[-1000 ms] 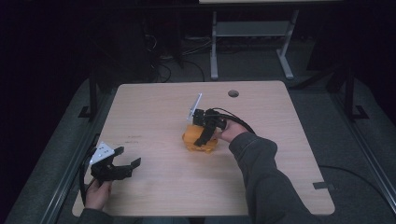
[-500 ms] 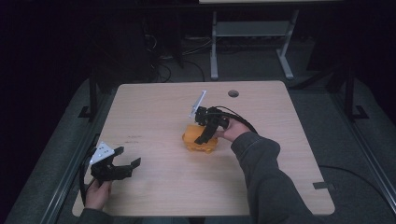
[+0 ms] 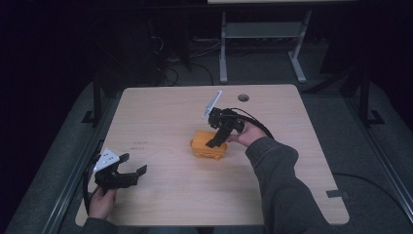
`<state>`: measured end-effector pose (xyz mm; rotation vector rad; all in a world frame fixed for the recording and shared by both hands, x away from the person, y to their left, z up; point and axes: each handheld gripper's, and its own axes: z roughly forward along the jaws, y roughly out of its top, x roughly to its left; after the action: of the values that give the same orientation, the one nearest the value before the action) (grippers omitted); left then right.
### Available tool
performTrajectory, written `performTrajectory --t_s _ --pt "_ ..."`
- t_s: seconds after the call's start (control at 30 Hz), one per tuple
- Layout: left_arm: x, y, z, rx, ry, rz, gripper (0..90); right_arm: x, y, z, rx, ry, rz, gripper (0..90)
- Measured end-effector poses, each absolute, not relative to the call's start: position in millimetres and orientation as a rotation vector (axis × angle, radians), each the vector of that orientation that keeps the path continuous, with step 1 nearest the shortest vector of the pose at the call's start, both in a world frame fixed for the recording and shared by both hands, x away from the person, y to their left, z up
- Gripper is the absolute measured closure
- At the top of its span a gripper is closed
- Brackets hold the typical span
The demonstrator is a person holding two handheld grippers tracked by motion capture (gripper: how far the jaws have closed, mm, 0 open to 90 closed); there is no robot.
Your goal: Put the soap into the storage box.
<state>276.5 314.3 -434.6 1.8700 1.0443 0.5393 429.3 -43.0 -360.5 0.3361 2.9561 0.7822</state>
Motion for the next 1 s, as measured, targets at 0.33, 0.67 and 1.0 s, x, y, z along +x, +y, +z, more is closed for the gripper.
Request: performTrajectory --t_s 0.33,0.67,1.0 --pt "276 314 -435 1.87 1.047 0.541 14.1 425 -55 -354 0.365 2.94 0.806 19.5" --pt "277 312 -435 1.873 1.044 0.539 14.1 420 -67 -350 0.399 2.917 0.856 19.2" --pt "277 312 -436 1.875 1.046 0.532 14.1 415 -80 -350 0.42 2.907 0.867 19.4"
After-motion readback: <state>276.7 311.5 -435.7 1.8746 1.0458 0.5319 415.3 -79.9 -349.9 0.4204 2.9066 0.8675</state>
